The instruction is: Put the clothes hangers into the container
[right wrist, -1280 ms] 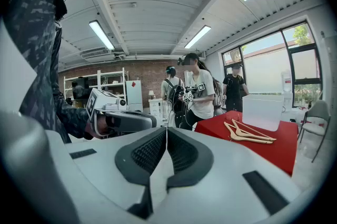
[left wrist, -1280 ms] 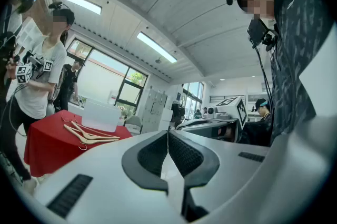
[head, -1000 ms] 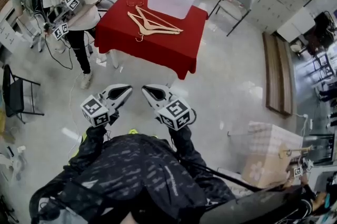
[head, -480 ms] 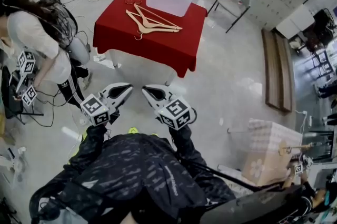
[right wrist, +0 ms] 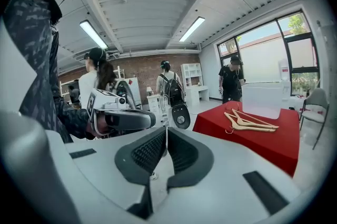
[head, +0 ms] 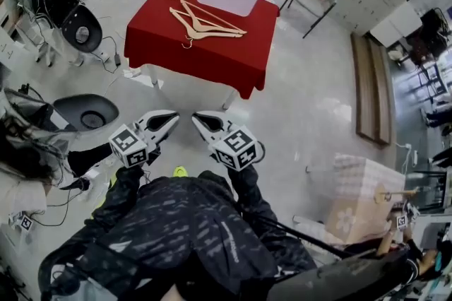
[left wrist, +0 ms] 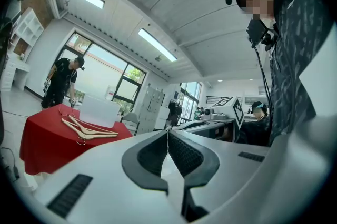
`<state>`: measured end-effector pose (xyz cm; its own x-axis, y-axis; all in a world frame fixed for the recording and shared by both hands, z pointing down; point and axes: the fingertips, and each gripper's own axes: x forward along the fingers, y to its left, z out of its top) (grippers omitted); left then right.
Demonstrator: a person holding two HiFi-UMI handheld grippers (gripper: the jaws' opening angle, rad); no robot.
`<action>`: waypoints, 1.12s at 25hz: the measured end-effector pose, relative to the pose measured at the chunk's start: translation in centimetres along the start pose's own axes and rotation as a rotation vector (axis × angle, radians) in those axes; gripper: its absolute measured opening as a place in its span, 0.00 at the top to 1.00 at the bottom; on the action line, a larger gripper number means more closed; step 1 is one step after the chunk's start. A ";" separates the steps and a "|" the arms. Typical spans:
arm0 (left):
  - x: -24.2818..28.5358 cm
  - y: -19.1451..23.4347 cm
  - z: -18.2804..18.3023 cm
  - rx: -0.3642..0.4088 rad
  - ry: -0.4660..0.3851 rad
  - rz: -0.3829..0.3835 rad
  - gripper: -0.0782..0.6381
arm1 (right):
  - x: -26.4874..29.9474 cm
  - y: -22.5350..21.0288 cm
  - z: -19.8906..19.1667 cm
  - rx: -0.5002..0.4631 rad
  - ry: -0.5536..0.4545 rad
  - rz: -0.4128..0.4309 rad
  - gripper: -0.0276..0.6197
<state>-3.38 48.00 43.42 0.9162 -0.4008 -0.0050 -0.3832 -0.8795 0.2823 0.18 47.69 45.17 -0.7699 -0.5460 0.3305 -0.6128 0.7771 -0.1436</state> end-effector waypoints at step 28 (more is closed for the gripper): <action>2.6 12.0 -0.5 -0.038 0.000 0.117 0.87 | 9.1 -8.9 0.4 0.011 0.026 0.081 0.93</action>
<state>-5.58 36.53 47.29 0.8655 -0.5000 0.0305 -0.4828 -0.8162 0.3173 -1.40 35.66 49.10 -0.8119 -0.4732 0.3419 -0.5510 0.8146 -0.1809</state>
